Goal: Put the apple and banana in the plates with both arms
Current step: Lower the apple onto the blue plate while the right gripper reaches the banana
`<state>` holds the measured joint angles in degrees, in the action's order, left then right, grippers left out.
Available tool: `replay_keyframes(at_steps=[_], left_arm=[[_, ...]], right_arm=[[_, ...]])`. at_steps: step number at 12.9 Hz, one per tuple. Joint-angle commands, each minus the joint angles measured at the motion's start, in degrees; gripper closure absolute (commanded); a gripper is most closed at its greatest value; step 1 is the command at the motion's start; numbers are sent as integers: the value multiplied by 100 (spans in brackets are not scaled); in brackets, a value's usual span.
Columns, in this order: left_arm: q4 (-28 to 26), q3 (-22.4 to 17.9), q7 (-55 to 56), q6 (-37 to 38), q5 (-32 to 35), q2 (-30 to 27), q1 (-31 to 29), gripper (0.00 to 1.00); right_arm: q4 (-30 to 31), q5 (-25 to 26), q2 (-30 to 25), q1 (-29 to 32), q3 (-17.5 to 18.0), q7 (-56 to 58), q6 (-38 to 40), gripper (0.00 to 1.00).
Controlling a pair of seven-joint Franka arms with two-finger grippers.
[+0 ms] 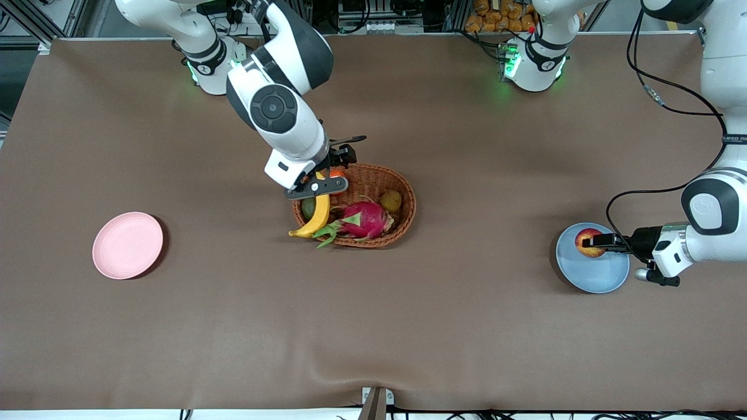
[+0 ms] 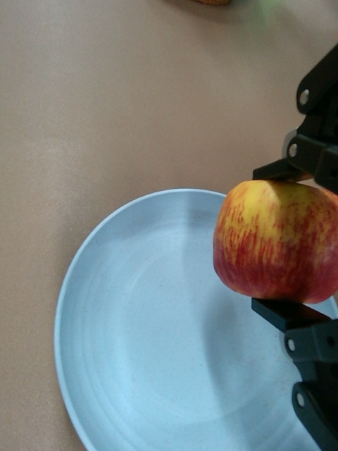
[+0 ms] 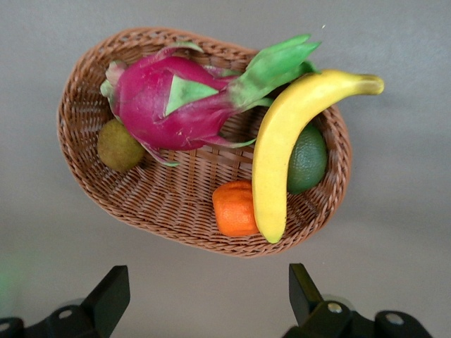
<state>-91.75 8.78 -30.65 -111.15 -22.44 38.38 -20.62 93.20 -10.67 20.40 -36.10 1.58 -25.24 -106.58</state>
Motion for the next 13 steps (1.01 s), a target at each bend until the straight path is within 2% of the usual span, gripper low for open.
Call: replay_keyframes(at_steps=[1,4,6,7,8,9,10,13], left_arm=[[149,45,-711,58,-549,222,-188,100],[149,54,-986,58,-674,257,-363,100],[149,45,-1607,58,-1094,380,-417,96],[157,37,-1967,58,-1183,476,-469,91],[244,45,-2145,58,-1184,529,-513,76],[271,36,-2173,58,-1184,539,-539,40],[272,36,-2191,58,-1166,530,-548,0],[561,54,-2217,363,-1079,346,-522,0]], right_arm=[[14,73,201,-186,-70,-357,-414,0],[-13,739,604,-134,-79,-778,-776,0],[-30,777,798,-116,-88,-1200,-855,0],[-22,777,860,-99,-88,-1324,-890,0],[-21,786,956,-81,-105,-1343,-899,0],[-21,786,1053,-38,-132,-1343,-908,0],[-21,794,1106,32,-158,-1352,-926,0],[14,803,1229,77,-158,-1360,-926,0]])
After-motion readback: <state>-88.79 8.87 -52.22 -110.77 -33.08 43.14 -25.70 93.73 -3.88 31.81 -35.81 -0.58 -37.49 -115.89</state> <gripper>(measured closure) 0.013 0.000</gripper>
